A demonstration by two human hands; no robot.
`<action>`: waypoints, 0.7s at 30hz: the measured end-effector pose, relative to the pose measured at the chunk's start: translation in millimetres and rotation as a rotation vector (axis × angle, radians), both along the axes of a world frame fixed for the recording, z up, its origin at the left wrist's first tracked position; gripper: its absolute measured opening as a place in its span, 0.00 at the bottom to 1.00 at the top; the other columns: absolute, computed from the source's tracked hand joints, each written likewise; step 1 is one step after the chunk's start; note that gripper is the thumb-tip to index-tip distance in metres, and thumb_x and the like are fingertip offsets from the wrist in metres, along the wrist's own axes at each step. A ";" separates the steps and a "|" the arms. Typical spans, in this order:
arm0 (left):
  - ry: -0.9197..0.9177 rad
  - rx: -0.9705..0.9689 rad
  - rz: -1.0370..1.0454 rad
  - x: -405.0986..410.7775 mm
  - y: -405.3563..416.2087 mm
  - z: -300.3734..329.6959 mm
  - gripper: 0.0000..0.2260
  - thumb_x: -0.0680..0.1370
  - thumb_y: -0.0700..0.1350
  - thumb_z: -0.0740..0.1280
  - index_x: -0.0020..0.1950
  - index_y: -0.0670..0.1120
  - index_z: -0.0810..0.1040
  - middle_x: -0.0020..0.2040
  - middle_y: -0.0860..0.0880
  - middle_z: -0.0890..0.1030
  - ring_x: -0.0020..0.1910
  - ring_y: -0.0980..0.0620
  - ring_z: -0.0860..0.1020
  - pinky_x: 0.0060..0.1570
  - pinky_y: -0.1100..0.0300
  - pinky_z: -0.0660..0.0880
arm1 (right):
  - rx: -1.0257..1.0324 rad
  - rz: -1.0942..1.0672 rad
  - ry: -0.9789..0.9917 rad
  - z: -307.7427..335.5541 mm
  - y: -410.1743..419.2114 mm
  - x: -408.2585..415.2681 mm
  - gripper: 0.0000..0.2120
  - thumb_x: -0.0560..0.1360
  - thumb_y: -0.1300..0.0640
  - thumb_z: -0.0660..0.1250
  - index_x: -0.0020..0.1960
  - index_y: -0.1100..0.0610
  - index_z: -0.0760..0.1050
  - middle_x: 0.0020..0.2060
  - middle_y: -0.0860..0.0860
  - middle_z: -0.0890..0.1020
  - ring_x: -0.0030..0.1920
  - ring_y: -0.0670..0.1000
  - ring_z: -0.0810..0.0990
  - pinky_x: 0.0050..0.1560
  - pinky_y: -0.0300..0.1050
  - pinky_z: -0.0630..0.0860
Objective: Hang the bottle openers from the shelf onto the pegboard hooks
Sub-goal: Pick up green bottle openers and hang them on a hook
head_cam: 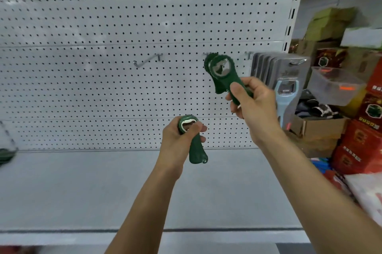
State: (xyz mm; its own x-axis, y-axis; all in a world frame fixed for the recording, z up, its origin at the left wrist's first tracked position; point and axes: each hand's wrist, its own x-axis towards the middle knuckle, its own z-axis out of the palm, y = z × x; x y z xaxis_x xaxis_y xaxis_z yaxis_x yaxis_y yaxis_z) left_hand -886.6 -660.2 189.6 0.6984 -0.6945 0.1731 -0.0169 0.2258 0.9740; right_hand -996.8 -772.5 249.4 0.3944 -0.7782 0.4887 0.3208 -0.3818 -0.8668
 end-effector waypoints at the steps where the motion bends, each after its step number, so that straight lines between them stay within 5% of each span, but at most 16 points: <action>1: -0.002 -0.003 0.006 0.2 -0.7 0.7 0.07 0.77 0.41 0.69 0.54 0.44 0.77 0.43 0.48 0.86 0.36 0.51 0.82 0.37 0.60 0.79 | 0.005 0.001 0.012 -1.2 -2.9 2.1 0.04 0.78 0.61 0.64 0.46 0.55 0.76 0.34 0.54 0.80 0.28 0.49 0.72 0.27 0.36 0.68; 21: 0.003 -0.051 0.013 19.4 -8.0 14.4 0.10 0.77 0.40 0.70 0.56 0.40 0.76 0.45 0.46 0.86 0.38 0.45 0.84 0.37 0.58 0.81 | 0.201 -0.057 0.081 -7.9 -33.8 46.4 0.06 0.79 0.58 0.64 0.51 0.61 0.76 0.33 0.55 0.81 0.27 0.49 0.77 0.31 0.43 0.77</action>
